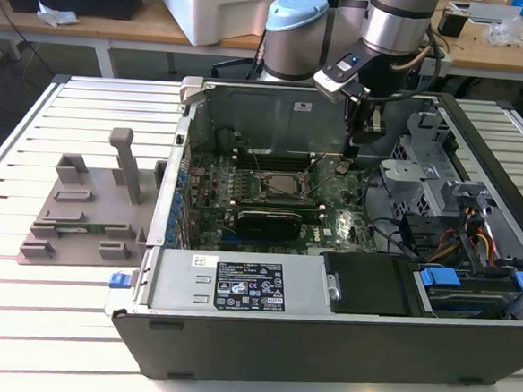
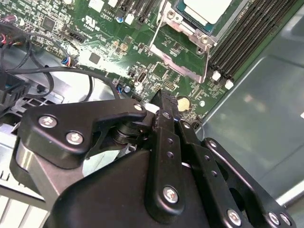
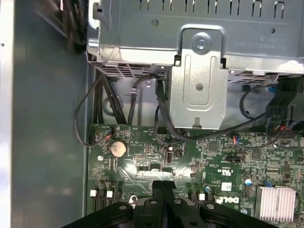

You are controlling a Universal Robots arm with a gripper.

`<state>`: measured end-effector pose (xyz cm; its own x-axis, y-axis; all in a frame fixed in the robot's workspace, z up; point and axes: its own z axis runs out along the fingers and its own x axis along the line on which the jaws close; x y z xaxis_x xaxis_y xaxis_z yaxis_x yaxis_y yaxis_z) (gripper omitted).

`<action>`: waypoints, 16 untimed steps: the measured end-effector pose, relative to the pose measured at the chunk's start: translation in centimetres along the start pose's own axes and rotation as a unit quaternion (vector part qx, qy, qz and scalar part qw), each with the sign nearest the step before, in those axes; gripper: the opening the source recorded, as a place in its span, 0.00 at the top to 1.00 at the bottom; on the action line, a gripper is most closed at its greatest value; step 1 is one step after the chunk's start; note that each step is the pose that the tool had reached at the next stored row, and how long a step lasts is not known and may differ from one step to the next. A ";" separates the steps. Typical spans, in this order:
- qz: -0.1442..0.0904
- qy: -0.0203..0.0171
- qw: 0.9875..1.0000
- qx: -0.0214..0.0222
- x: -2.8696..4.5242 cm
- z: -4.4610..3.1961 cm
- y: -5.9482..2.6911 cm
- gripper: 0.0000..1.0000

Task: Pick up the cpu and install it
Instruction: 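Close the cpu cover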

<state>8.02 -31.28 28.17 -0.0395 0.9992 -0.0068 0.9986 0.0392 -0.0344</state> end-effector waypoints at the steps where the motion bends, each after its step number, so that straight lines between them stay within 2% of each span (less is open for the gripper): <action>1: 0.000 0.000 1.000 0.000 0.00 0.29 0.01 0.89; 16: 0.000 0.000 1.000 0.000 0.05 1.87 0.05 0.89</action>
<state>8.01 -31.25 26.29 -0.0396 0.9992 -0.0069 0.9986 0.0393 -0.0346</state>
